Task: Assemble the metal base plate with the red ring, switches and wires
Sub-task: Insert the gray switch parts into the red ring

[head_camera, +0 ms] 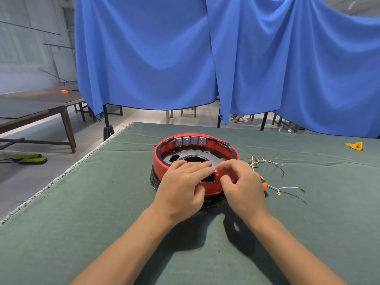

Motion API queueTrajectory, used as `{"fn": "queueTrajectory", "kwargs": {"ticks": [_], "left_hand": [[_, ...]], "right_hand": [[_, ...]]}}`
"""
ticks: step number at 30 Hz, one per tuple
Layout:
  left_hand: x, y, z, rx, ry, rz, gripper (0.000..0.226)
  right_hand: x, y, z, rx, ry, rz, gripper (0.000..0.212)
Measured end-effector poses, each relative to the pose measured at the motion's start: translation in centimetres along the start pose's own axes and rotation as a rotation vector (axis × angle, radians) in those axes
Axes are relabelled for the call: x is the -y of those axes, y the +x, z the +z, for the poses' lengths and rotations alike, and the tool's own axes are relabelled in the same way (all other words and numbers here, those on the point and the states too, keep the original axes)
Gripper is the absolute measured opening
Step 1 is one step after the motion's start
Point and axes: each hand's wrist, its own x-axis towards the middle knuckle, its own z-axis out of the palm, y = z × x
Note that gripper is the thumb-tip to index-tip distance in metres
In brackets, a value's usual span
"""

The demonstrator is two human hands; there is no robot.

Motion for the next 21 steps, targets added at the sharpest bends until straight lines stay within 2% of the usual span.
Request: {"fn": "queueTrajectory", "kwargs": {"ticks": [3,7,10,14,21], "left_hand": [[0.1,-0.9,0.2,0.028,0.060,0.043,0.058],[0.5,-1.2,0.2,-0.044,-0.047,-0.005,0.056],[1.0,-1.2,0.2,-0.035,-0.031,0.031,0.047],[1.1,-1.1,0.3,-0.039,0.024,0.068,0.046],[1.5,-1.1,0.7,-0.057,0.096,0.092,0.051]], "right_hand": [[0.1,-0.1,0.1,-0.013,0.005,-0.003,0.024],[0.2,-0.3,0.2,-0.004,-0.018,-0.036,0.022],[0.4,-0.5,0.2,0.040,-0.048,-0.078,0.027],[0.5,-0.6,0.0,0.097,-0.122,-0.160,0.035],[0.8,-0.7,0.2,0.092,-0.124,-0.127,0.034]]}}
